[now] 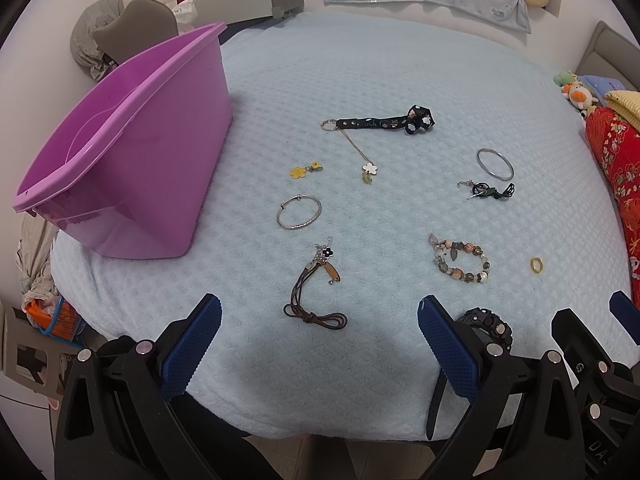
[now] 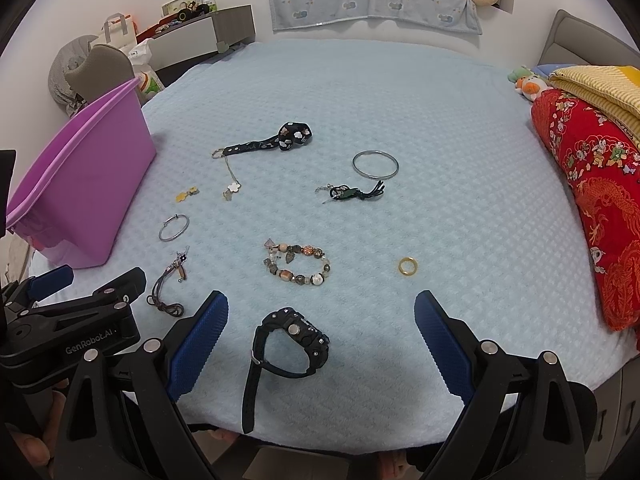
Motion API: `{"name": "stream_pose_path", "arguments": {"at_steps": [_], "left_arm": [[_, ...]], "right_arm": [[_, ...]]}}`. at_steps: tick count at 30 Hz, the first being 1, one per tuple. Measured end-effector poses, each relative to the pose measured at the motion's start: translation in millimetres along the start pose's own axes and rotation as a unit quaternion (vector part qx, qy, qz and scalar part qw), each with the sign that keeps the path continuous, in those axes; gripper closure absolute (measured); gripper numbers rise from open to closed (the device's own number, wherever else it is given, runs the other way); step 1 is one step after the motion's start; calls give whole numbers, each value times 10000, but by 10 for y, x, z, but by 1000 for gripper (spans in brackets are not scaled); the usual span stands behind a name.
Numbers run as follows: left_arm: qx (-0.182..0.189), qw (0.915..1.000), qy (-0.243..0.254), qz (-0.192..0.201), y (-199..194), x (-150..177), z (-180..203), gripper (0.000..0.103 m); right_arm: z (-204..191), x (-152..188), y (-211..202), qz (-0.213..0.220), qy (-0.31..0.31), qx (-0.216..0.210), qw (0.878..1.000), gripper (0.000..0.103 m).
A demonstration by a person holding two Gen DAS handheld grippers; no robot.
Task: Organize jewelry
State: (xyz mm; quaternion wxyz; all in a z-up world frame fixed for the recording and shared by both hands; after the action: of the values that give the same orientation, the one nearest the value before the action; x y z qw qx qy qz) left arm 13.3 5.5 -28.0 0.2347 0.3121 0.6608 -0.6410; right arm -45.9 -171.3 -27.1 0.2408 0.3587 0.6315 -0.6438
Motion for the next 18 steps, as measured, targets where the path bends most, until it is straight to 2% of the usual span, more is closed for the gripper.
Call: {"name": "stream_pose_path", "arguments": {"at_steps": [18], "left_arm": [[-66,10000,-20,38,49,42,-92,6]], "right_arm": [[100,57,1,-22,141,-93,9999,13]]}}
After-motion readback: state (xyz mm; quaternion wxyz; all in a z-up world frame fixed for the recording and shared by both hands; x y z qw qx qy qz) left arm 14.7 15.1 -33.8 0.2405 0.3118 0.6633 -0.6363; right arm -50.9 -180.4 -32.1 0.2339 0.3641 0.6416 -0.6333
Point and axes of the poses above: each gripper's, at about its wrist camera, not at the fingertips, and y roughly the way its jaws point, z to its right, x to its underside, the point moved 3 cm from there along y, roughly the way its jaws point, and after that the axes turned 14 degrees about z, right-handed, at the moved point
